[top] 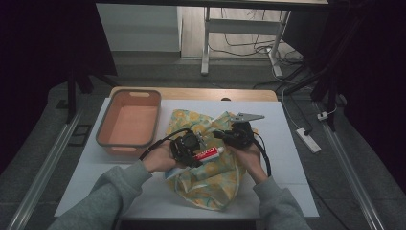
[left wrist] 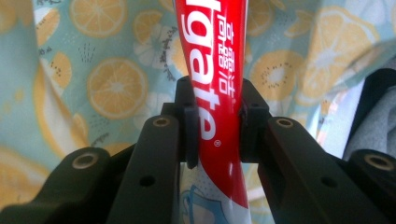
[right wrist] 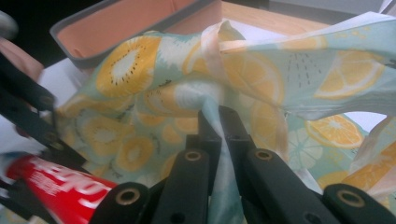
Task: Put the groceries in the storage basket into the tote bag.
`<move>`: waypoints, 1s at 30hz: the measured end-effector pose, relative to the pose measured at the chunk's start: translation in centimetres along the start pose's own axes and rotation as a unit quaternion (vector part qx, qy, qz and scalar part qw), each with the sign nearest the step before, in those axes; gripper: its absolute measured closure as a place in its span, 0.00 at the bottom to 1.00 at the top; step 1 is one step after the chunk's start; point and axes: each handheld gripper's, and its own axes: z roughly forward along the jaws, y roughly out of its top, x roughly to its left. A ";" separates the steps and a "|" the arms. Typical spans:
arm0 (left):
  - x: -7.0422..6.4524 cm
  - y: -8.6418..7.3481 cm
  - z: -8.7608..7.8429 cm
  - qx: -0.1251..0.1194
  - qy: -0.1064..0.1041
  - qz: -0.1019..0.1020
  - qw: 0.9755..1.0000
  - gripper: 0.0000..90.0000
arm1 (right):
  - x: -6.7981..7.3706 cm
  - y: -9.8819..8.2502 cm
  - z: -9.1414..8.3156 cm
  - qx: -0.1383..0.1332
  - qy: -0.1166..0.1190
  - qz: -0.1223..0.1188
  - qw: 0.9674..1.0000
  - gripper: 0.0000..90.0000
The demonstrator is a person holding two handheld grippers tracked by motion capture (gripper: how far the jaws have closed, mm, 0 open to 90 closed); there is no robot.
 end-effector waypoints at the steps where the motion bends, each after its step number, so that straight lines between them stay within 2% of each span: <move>1: 0.0 0.2 0.2 0.005 0.000 -0.002 1.000 0.83 | 0.1 0.0 -0.1 -0.003 0.001 0.000 1.000 1.00; 5: 0.4 0.5 1.0 0.001 0.003 -0.015 1.000 0.82 | 0.5 0.2 -0.4 -0.009 0.005 0.000 1.000 1.00; 10: 1.0 1.1 0.9 -0.037 0.004 -0.030 0.999 0.82 | 0.9 0.3 -0.6 -0.014 0.007 -0.004 1.000 1.00; 14: 1.4 1.6 0.9 -0.064 -0.009 -0.050 0.997 0.82 | 0.8 0.2 -0.7 -0.015 0.004 0.001 1.000 1.00; 18: 1.9 2.1 1.2 -0.086 -0.026 -0.080 0.993 0.82 | 0.8 0.2 -0.9 -0.017 0.001 0.010 1.000 1.00; 23: 1.9 2.7 2.6 -0.104 -0.012 -0.099 0.989 0.82 | 0.8 0.1 -0.9 -0.020 0.004 0.014 1.000 1.00; 27: 1.9 3.0 3.8 -0.113 0.018 -0.109 0.987 0.82 | 1.0 0.2 -1.1 -0.023 0.005 0.014 1.000 1.00; 30: 2.4 3.1 4.7 -0.124 0.029 -0.121 0.985 0.82 | 1.0 0.2 -1.2 -0.024 0.006 0.017 1.000 1.00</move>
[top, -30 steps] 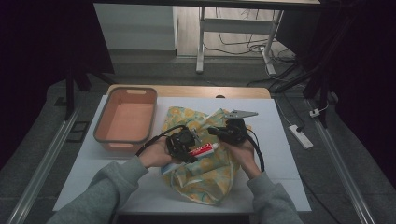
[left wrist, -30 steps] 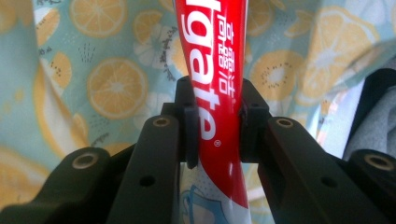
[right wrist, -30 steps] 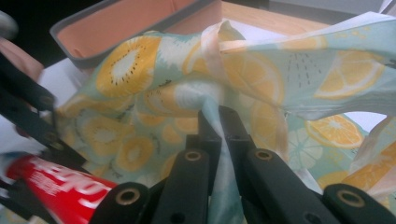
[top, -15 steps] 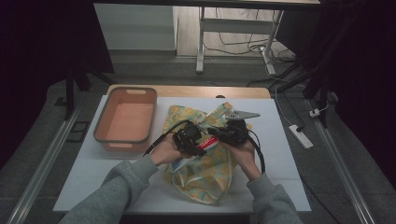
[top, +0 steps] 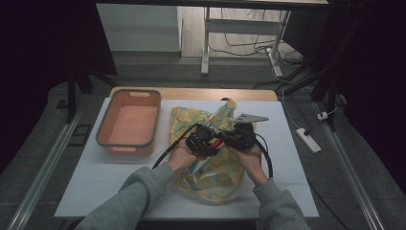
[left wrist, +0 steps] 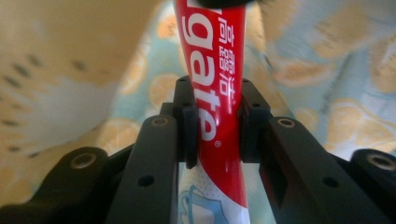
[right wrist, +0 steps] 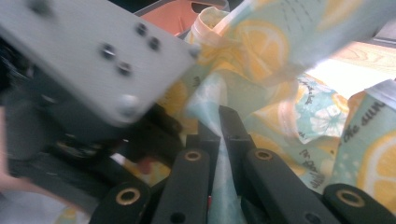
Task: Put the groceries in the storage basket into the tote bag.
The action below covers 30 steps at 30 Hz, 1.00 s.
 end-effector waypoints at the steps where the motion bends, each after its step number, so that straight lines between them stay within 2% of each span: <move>1: 0.2 0.0 0.4 -0.003 0.001 -0.008 1.000 0.82 | 0.0 0.0 0.0 0.002 0.000 0.000 1.000 1.00; 4: 0.7 0.0 1.1 -0.002 -0.002 -0.013 1.000 0.80 | -0.3 -0.1 0.1 0.004 -0.002 0.003 1.000 1.00; 6: 0.8 -0.1 0.8 -0.007 -0.017 -0.016 1.000 0.72 | -0.5 -0.2 0.2 0.006 -0.004 0.006 1.000 1.00; 7: 0.7 -0.1 0.5 -0.012 -0.020 -0.013 1.000 0.65 | -0.6 -0.3 0.2 0.006 -0.004 0.008 1.000 1.00; 11: 0.4 -0.6 -1.5 -0.024 -0.024 0.009 0.999 0.59 | -0.9 -0.3 0.1 0.005 -0.007 0.013 1.000 1.00; 15: 0.4 -1.8 -3.7 -0.031 -0.002 0.029 0.999 0.54 | -1.0 -0.4 0.1 0.009 -0.008 0.014 1.000 1.00; 21: 1.2 -4.6 -6.9 -0.047 0.017 0.023 0.998 0.47 | -1.4 -0.9 0.4 0.024 -0.009 0.015 1.000 1.00; 26: 1.9 -6.9 -9.1 -0.057 0.015 0.014 0.998 0.47 | -1.4 -1.5 0.4 0.034 -0.007 0.012 0.999 1.00; 30: 2.5 -8.6 -10.1 -0.067 0.012 0.002 0.998 0.46 | -1.5 -1.8 0.0 0.038 -0.002 0.004 0.999 0.99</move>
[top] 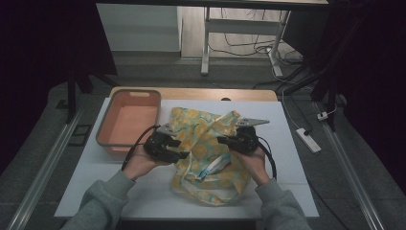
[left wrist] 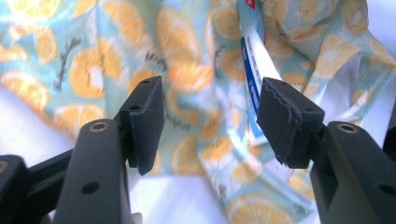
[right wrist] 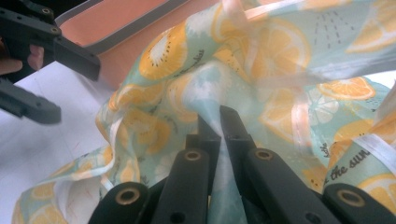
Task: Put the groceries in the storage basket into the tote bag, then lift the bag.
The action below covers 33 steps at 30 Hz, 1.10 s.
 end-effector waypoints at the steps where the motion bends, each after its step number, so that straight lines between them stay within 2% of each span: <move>1: 0.2 -0.4 -0.2 -0.005 -0.002 -0.005 1.000 0.45 | 0.0 -0.1 0.0 0.001 -0.001 -0.003 1.000 0.99; 3: 0.5 -1.1 -0.6 -0.011 -0.008 -0.013 1.000 0.45 | -0.1 -0.1 0.0 0.002 -0.001 -0.006 1.000 0.96; 5: 0.9 -1.5 -0.8 -0.010 -0.009 -0.017 1.000 0.44 | 0.0 -0.2 0.0 0.001 -0.004 -0.016 1.000 0.87; 9: 1.6 -2.1 -1.6 -0.017 0.000 -0.026 1.000 0.43 | 0.4 0.0 -0.4 -0.012 -0.009 -0.032 0.999 0.71; 13: 1.9 -2.7 -2.0 -0.019 0.006 -0.040 0.999 0.39 | 0.8 0.1 -1.3 -0.021 -0.026 -0.043 0.999 0.55; 17: 1.9 -3.0 -2.1 -0.012 0.007 -0.040 0.999 0.39 | 1.2 0.0 -3.0 -0.031 -0.024 -0.040 0.998 0.52; 23: 1.4 -3.0 -1.5 0.001 0.016 -0.031 0.999 0.38 | 1.2 -1.2 -5.8 -0.022 -0.036 -0.037 0.998 0.49; 29: 1.0 -2.6 -0.5 0.006 0.016 -0.030 0.999 0.37 | 0.7 -3.5 -7.7 0.000 -0.058 -0.023 0.998 0.45; 33: 0.6 -1.9 0.8 0.015 0.018 -0.022 0.999 0.37 | 0.5 -5.2 -8.1 0.019 -0.070 -0.009 0.997 0.43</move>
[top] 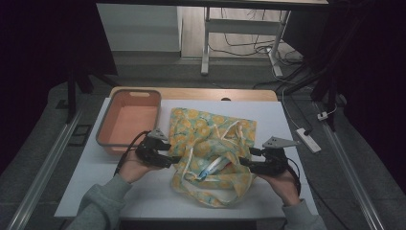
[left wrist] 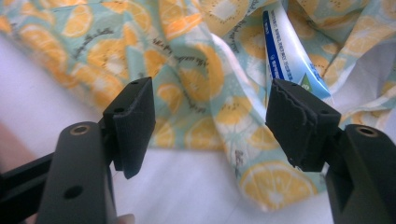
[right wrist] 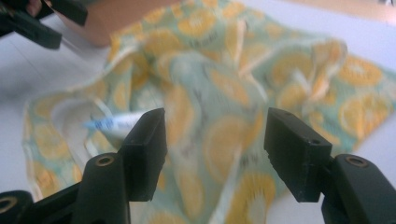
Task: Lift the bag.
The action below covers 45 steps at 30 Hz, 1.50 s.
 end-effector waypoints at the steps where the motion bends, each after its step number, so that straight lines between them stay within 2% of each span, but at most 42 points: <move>1: -0.1 0.2 0.5 0.003 0.002 0.000 1.000 0.36 | 0.0 -0.4 0.1 0.006 -0.002 0.002 1.000 0.42; 6: -0.8 1.8 3.1 0.026 0.006 0.009 1.000 0.35 | 0.2 -1.8 0.6 0.036 -0.004 0.003 0.999 0.40; 9: -1.0 2.4 4.4 0.033 0.022 0.014 0.999 0.37 | 0.3 -2.4 0.7 0.046 -0.009 0.003 0.999 0.39; 12: -0.5 2.6 5.2 0.034 0.024 -0.001 0.999 0.46 | 0.2 -3.1 0.9 0.062 -0.018 0.004 0.998 0.38; 14: -0.2 2.4 5.5 0.041 0.018 -0.006 0.999 0.60 | 0.0 -3.5 1.1 0.074 -0.017 0.007 0.997 0.41; 17: 0.1 2.0 5.6 0.046 0.006 -0.012 0.999 0.82 | 0.0 -4.0 1.6 0.107 -0.021 0.009 0.994 0.51; 18: 0.2 1.9 5.7 0.048 0.000 -0.013 0.999 0.92 | 0.0 -4.2 1.7 0.115 -0.016 0.007 0.993 0.57; 19: 0.2 1.8 5.6 0.051 -0.004 -0.013 0.999 0.97 | 0.0 -4.3 1.9 0.122 -0.012 0.009 0.992 0.66; 22: 0.1 1.6 5.3 0.053 -0.011 -0.009 0.999 0.99 | 0.1 -4.5 2.2 0.141 0.000 0.010 0.990 0.84; 24: 0.1 1.5 4.6 0.045 -0.022 -0.008 0.999 0.99 | 0.2 -4.4 2.2 0.141 0.005 0.007 0.990 0.93; 27: 0.0 1.2 2.6 0.022 -0.040 -0.008 0.999 0.99 | 0.5 -3.6 1.1 0.114 0.009 -0.002 0.993 0.97; 30: -0.2 1.0 0.5 -0.007 -0.055 -0.007 0.998 0.99 | 0.8 -2.0 -0.7 0.064 0.025 -0.013 0.998 0.98; 32: -0.3 1.1 -0.7 -0.026 -0.057 -0.005 0.998 0.99 | 1.3 -0.9 -1.7 0.030 0.029 -0.023 0.999 0.98; 35: -0.5 1.4 -2.5 -0.050 -0.068 0.000 0.996 0.99 | 2.1 0.7 -2.9 -0.002 0.017 -0.048 0.999 0.99; 39: -0.5 1.6 -5.3 -0.088 -0.083 0.003 0.993 0.99 | 2.5 2.2 -4.2 -0.037 0.007 -0.059 0.998 0.99; 43: 0.2 1.7 -7.8 -0.125 -0.090 -0.007 0.988 0.99 | 1.8 3.4 -5.5 -0.075 0.000 -0.049 0.996 0.99; 45: 0.4 1.7 -8.5 -0.128 -0.072 -0.004 0.989 0.99 | 1.3 4.1 -6.1 -0.090 0.000 -0.041 0.995 0.99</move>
